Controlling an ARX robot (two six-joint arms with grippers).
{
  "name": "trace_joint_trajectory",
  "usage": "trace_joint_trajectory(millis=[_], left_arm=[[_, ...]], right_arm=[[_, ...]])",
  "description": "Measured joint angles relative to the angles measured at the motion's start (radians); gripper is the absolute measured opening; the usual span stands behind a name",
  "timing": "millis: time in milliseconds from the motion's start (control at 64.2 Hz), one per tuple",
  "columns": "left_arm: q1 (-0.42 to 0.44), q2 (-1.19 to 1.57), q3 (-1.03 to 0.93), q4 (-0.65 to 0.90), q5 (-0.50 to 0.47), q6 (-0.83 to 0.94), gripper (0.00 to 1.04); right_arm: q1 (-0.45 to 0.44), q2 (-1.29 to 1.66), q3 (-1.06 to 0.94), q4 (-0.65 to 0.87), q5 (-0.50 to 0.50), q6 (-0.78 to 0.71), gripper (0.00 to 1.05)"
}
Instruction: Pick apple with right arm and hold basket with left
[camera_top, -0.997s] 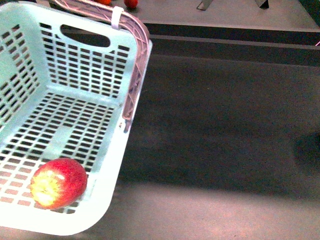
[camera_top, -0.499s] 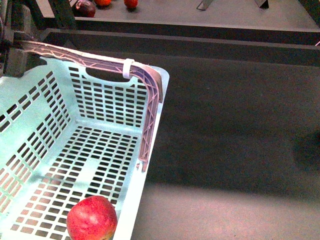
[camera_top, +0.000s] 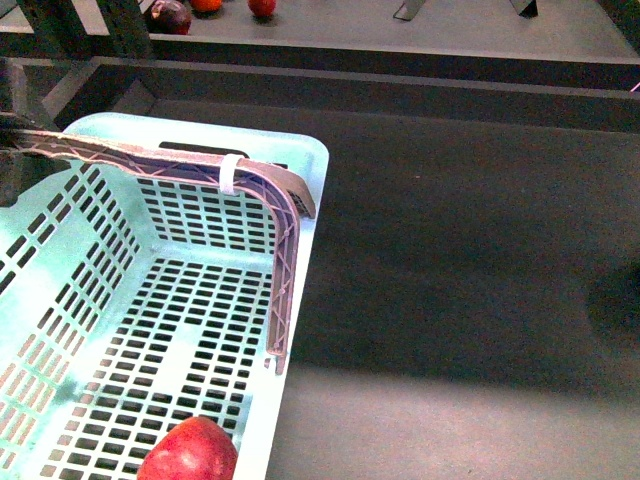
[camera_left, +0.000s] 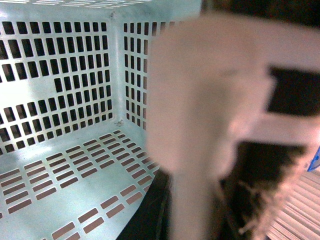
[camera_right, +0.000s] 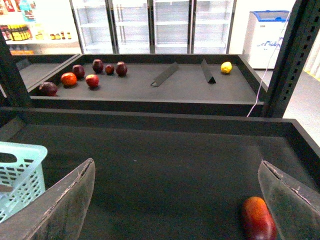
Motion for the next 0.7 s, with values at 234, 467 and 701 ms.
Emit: trace_joint_trajectory(millis=[234,467,701], left_arm=[[-0.02,-0.069,-0.063,0.002,-0.041,-0.047,0.35],[-0.06,-0.288,-0.082,-0.19,-0.141,-0.129,0.81],[-0.142,-0.53,-0.087,-0.377,-0.257,-0.204,0.98]], right_arm=[[0.0,0.0,0.0,0.0,0.0,0.0,0.96],[0.0,0.0,0.0,0.0,0.0,0.0,0.96],[0.0,0.0,0.0,0.0,0.0,0.0,0.96]])
